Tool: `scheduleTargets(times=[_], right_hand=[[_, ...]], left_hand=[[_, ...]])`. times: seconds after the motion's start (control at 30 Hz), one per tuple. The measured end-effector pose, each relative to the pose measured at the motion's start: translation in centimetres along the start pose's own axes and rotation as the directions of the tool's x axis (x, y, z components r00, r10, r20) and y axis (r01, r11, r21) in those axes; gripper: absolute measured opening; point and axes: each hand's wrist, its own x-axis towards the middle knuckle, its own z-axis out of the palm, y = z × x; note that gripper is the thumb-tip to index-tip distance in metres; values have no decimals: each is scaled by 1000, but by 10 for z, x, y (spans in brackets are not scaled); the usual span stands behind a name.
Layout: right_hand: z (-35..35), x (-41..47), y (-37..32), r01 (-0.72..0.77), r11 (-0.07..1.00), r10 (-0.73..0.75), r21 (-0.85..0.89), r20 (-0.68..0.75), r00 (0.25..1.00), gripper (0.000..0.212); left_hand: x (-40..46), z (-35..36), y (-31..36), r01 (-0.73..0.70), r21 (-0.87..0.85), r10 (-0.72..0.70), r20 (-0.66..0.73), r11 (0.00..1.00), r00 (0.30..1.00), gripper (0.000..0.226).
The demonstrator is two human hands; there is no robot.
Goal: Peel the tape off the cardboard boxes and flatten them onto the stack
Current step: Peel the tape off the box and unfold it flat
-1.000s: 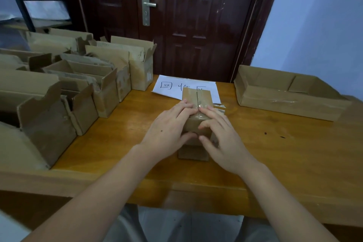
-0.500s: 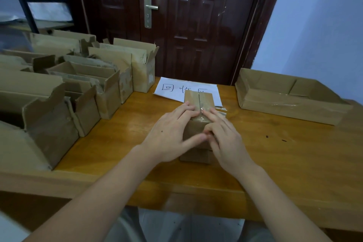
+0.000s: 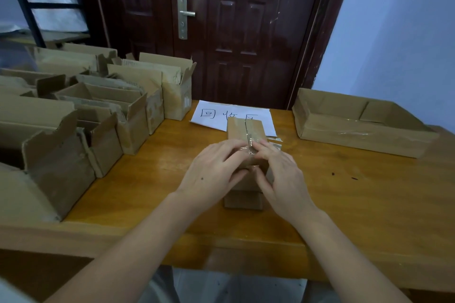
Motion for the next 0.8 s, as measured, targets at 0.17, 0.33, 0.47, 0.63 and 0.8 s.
scheduleTargets(times=[0.17, 0.33, 0.47, 0.63, 0.8], right_hand=[[-2, 1, -1, 9, 1000, -9, -15, 16, 1000, 29], [-8, -1, 1, 53, 999, -53, 11, 82, 995, 46], [-10, 5, 2, 34, 996, -35, 80, 10, 999, 28], [-14, 12, 4, 196, 980, -198, -35, -89, 976, 26], [-23, 24, 1, 321, 930, -339, -178, -85, 937, 26]], left_hand=[[-3, -2, 4, -7, 24, 7, -18, 1000, 1000, 11], [7, -13, 7, -14, 24, 14, -8, 1000, 1000, 21], [12, -19, 10, 4, 27, -4, 12, 1000, 1000, 22], [11, -17, 6, 77, -68, -78, -11, 995, 997, 7], [4, -6, 3, 158, -28, -155, 79, 987, 985, 45]])
